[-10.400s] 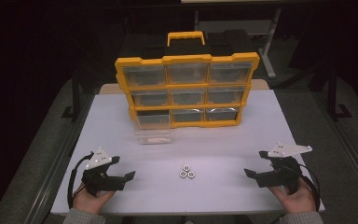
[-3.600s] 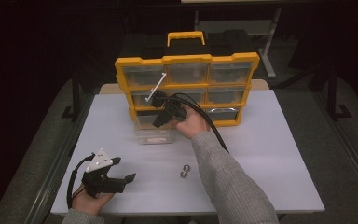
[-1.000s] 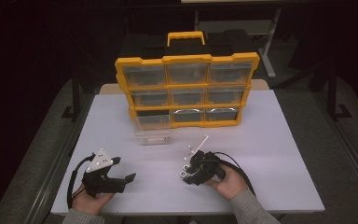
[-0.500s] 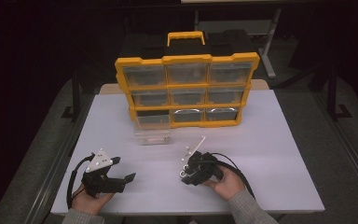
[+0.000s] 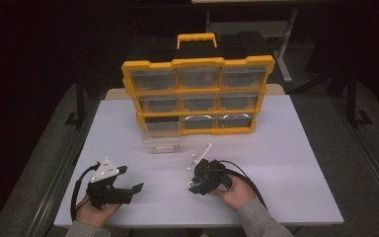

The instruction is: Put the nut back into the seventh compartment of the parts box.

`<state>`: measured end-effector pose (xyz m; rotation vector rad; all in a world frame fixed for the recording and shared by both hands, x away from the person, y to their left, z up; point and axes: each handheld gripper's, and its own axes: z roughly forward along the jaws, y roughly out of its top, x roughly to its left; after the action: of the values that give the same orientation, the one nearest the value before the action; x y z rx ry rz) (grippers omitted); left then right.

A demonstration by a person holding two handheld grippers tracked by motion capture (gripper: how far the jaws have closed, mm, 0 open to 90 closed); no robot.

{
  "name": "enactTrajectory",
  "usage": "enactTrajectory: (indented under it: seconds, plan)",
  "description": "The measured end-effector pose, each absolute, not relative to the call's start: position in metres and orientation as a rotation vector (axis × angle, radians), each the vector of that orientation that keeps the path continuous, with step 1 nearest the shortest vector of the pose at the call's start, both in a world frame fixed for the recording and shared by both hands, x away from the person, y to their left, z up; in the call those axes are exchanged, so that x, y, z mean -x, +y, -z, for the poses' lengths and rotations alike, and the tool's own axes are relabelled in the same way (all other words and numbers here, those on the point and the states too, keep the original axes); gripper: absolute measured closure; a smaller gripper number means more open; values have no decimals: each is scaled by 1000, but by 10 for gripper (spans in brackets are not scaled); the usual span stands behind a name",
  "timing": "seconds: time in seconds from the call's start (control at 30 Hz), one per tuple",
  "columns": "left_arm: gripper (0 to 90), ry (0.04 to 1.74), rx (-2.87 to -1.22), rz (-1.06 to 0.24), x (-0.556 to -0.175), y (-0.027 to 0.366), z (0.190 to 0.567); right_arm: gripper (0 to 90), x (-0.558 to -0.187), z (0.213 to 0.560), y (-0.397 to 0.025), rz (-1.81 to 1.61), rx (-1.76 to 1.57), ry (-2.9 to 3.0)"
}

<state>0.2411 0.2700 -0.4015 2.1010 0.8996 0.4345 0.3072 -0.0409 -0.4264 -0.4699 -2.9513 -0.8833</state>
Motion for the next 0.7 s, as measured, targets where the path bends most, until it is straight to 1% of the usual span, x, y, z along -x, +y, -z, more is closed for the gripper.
enactTrajectory:
  seconds: [0.4,0.53,0.7]
  plan:
    - [183,901,-2096,-435,-241,270,402,602,-304,430,-29,819,418,-3013]
    - [183,899,-2099,-437,-241,270,401,620,-303,429,-26,800,408,-3039]
    - [183,889,-2104,-444,-241,271,401,667,-304,429,-25,789,383,-3062]
